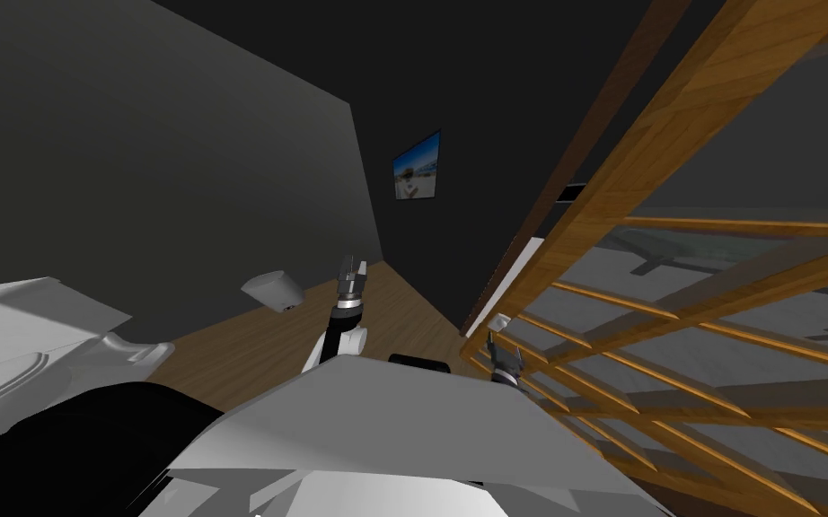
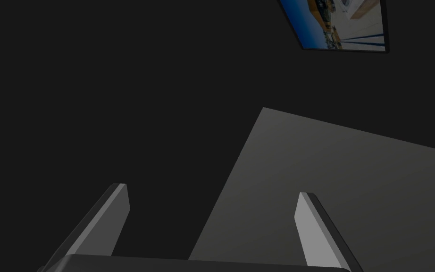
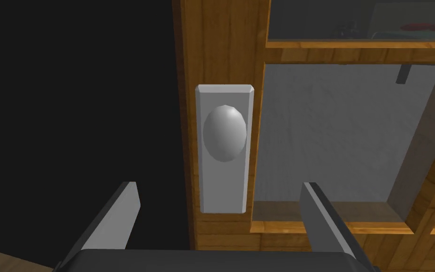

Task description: Pull the door open

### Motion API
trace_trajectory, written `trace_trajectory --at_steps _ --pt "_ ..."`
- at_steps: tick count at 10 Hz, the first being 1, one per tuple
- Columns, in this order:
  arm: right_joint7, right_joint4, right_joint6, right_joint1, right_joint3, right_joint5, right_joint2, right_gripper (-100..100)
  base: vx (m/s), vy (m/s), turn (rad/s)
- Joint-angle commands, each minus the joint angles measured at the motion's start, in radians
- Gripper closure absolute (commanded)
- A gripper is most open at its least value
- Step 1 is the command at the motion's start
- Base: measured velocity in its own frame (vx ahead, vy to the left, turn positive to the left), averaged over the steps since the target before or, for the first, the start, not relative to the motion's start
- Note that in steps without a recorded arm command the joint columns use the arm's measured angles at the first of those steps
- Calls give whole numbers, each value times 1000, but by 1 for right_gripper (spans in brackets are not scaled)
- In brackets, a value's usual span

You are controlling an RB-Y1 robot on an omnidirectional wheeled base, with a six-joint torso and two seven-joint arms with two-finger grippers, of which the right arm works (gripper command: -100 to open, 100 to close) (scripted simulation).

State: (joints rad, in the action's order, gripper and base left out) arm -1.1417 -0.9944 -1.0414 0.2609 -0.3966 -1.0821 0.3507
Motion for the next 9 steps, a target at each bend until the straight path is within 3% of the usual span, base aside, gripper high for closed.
trace_trajectory --at_steps 1,2,9 --pt "-30 18 -4 -2 2 -1 16 -100 135 7 15" --pt "-63 39 -6 -3 4 -2 37 -100 164 -9 34" --pt "-169 103 -14 -6 11 -5 103 -100 101 -3 17"
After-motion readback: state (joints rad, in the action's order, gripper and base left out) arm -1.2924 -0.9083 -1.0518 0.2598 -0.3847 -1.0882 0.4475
